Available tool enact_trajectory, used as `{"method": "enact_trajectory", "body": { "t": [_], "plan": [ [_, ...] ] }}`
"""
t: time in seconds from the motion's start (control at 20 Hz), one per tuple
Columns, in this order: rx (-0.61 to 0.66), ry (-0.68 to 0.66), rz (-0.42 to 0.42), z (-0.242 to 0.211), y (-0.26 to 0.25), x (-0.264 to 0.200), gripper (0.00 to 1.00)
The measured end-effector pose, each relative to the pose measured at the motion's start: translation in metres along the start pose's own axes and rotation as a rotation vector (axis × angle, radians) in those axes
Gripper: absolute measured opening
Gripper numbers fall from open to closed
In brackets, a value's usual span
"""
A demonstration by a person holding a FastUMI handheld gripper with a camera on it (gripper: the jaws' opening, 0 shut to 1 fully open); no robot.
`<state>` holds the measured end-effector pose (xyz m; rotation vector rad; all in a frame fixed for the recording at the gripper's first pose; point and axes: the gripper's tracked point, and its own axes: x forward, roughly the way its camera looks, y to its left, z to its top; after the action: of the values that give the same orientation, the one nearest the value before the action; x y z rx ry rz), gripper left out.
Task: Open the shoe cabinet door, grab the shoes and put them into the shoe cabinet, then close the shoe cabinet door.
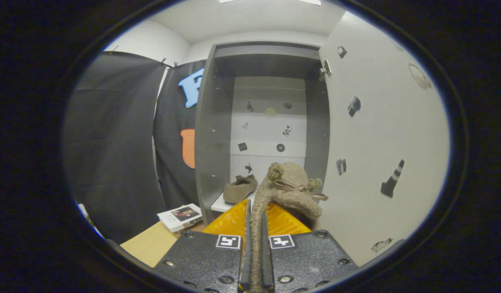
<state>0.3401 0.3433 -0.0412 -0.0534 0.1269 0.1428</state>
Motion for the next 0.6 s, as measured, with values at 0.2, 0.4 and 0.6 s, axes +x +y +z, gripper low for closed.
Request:
{"method": "enact_trajectory", "body": {
  "t": [0.2,0.4,0.6],
  "plan": [
    [-0.077,-0.035,-0.079,0.045,-0.013,0.028,0.13],
    [-0.141,-0.022,-0.118,0.058,-0.012,0.074,0.13],
    [-0.17,0.028,-0.138,0.051,-0.014,0.128,0.13]
  ]
}}
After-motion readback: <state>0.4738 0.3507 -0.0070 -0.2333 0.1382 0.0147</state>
